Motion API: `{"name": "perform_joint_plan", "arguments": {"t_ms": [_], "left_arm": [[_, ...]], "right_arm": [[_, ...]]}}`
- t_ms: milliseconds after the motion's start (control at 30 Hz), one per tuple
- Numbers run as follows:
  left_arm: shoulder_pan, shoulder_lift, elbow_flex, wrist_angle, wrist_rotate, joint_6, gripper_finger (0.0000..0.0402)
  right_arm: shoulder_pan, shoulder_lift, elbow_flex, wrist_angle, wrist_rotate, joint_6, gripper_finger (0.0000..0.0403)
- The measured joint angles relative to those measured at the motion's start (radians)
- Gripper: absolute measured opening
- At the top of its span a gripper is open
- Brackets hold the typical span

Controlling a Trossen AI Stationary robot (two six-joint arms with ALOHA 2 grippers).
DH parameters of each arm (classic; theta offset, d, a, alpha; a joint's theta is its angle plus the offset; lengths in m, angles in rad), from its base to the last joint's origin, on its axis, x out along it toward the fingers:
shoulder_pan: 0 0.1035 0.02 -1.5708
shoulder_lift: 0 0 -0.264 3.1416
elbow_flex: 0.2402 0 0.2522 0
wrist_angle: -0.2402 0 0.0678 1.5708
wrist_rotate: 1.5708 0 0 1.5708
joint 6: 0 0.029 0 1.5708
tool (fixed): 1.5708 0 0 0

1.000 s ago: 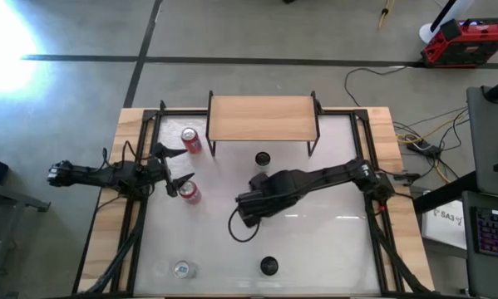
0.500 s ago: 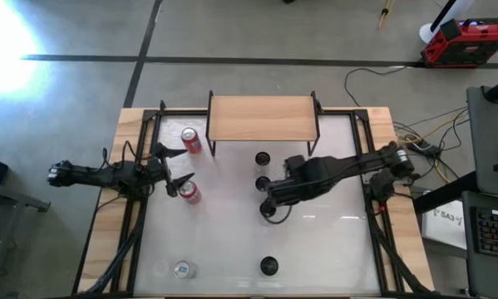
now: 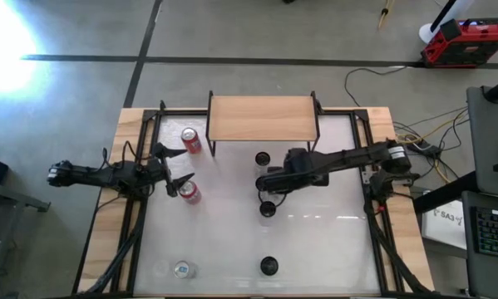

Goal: Place canned beverage on shelf
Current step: Put the top blue soda can on the shelf

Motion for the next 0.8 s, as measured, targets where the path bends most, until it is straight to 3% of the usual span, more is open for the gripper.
{"name": "perform_joint_plan", "arguments": {"t_ms": [400, 800], "left_arm": [[0.0, 0.0, 0.0, -0.002, 0.0, 0.0, 0.04], [0.0, 0.0, 0.0, -0.001, 0.0, 0.0, 0.04]], "right_arm": [[-0.027, 0.044, 0.017, 0.11, 0.002, -0.009, 0.0368], [-0.051, 0.089, 0.017, 0.132, -0.059, 0.105, 0.0368]]}}
